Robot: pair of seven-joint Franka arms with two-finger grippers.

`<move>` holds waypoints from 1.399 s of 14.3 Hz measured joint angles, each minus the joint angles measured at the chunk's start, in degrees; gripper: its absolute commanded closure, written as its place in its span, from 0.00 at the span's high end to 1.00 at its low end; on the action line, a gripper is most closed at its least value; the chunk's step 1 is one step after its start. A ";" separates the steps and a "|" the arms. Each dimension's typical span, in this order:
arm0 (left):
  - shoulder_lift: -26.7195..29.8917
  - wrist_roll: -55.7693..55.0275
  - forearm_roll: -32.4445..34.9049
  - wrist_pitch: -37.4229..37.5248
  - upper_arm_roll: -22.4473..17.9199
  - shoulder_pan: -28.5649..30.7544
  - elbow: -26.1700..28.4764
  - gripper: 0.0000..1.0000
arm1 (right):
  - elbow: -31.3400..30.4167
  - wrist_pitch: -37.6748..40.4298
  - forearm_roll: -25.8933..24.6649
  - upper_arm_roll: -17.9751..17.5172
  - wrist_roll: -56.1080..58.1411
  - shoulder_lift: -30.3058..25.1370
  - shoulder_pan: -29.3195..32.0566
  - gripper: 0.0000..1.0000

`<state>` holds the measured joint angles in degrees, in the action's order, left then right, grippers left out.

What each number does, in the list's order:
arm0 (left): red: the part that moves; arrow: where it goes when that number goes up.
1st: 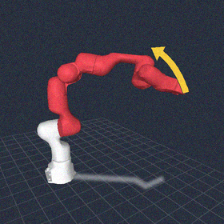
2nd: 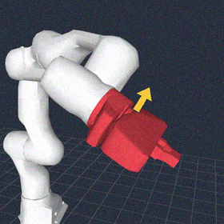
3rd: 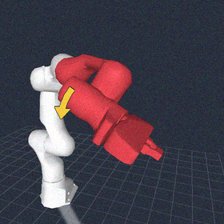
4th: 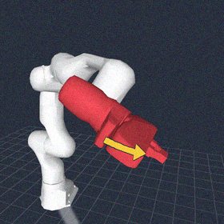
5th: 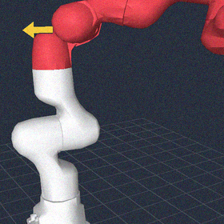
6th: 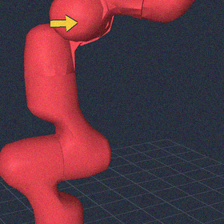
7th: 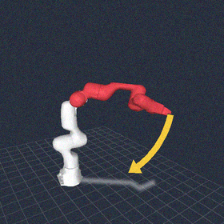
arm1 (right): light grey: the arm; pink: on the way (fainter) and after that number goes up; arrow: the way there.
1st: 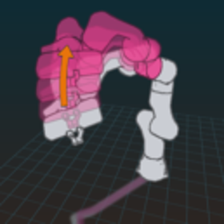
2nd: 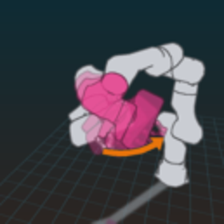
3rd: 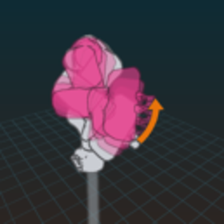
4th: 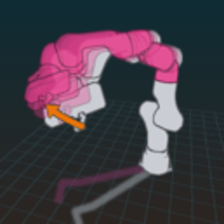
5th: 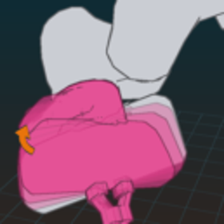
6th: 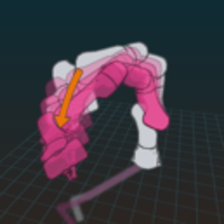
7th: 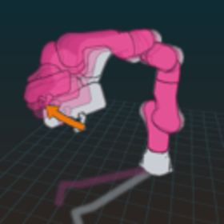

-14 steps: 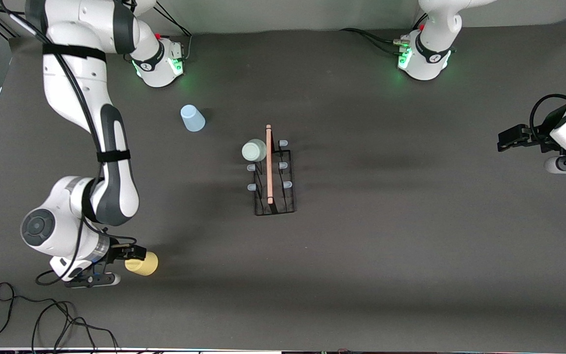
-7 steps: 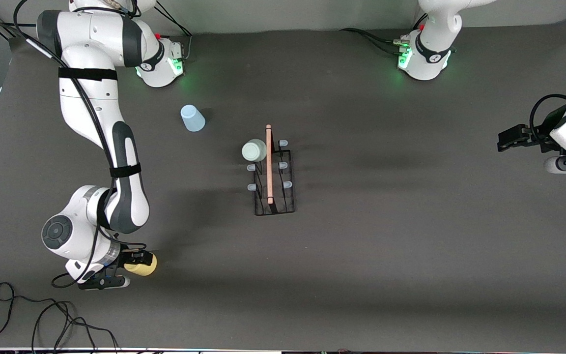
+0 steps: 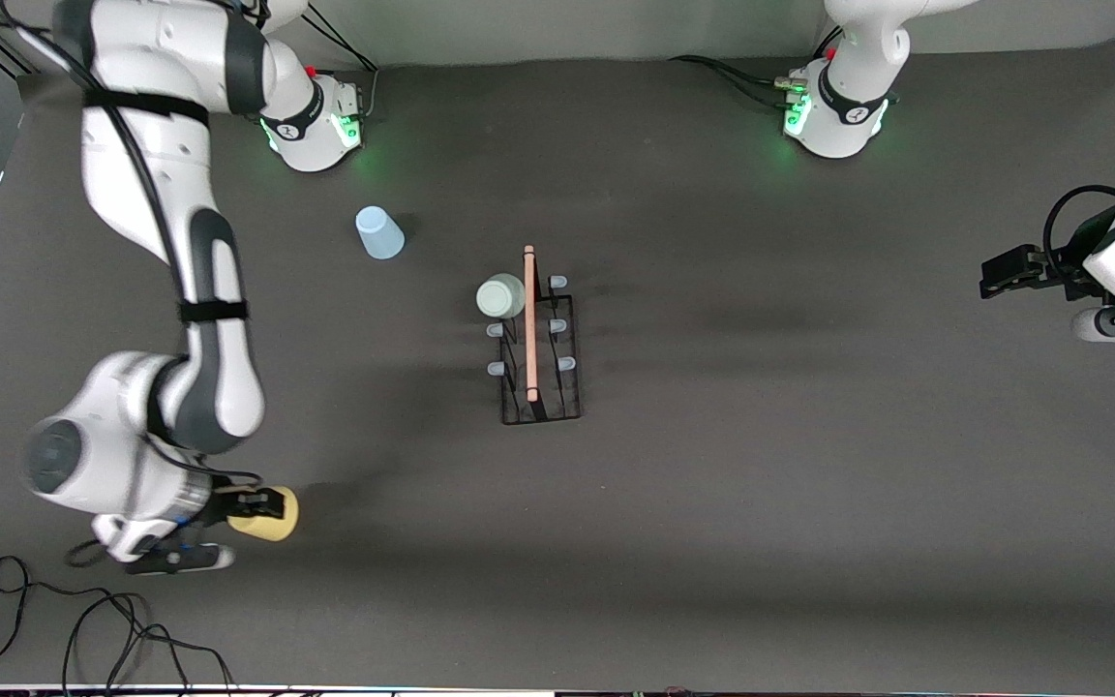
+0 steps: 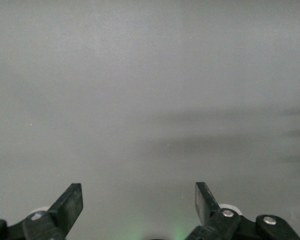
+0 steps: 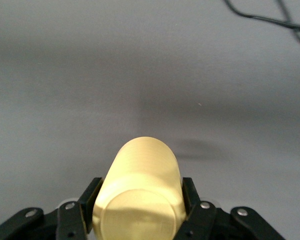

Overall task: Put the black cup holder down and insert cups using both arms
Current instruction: 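Carry the yellow cup with the right gripper onto a rack peg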

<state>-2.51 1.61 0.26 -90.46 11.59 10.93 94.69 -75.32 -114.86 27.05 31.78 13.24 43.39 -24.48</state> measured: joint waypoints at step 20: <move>-0.04 -0.01 0.00 0.02 -0.01 0.01 -0.02 1.00 | -7.73 16.43 -13.53 -1.09 -93.88 -23.24 -35.32 0.00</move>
<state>-2.55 1.60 0.26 -90.44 11.58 10.93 94.67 -83.04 -98.43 13.52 30.70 -80.64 20.15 -59.80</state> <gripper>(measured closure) 0.000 0.313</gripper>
